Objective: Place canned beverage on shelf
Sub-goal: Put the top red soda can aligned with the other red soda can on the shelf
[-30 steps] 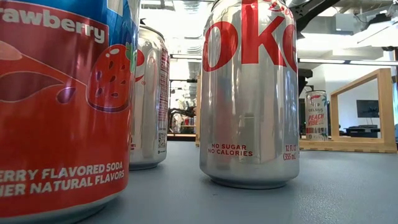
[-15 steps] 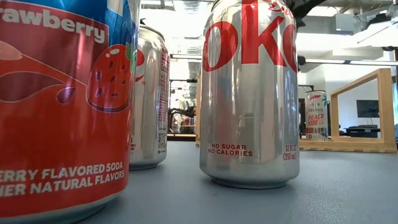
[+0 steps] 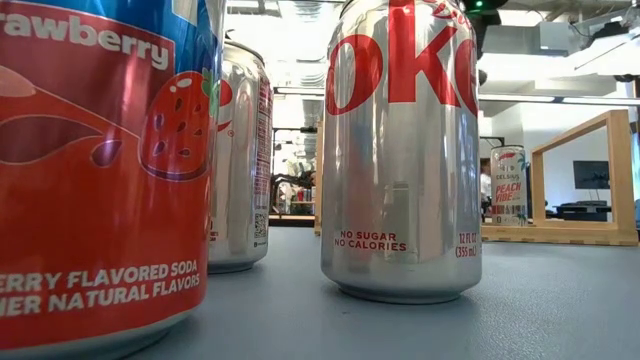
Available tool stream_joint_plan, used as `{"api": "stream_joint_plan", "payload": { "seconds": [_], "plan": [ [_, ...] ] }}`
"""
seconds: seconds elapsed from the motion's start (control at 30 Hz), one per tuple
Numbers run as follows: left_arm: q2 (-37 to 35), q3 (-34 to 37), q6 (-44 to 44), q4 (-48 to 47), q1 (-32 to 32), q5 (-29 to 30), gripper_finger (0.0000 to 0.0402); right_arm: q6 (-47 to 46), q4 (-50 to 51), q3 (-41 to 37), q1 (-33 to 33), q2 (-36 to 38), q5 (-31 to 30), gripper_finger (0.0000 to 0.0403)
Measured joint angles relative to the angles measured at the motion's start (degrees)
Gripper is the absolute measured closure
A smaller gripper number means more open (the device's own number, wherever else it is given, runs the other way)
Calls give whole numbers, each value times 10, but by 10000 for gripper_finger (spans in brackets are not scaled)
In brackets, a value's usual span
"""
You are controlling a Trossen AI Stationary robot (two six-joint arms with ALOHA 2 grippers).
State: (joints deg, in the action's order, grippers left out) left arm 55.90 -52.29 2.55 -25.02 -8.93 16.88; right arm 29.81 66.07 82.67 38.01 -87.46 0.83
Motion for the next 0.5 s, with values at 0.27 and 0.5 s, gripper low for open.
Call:
{"api": "stream_joint_plan", "payload": {
  "seconds": [0.27,0.5],
  "plan": [
    [0,0,2,0,0,0,21,-68,-91,-119,8,77,-37,374],
    [0,0,1,2,0,0,21,-88,-171,-213,-7,111,-38,385]
  ]
}}
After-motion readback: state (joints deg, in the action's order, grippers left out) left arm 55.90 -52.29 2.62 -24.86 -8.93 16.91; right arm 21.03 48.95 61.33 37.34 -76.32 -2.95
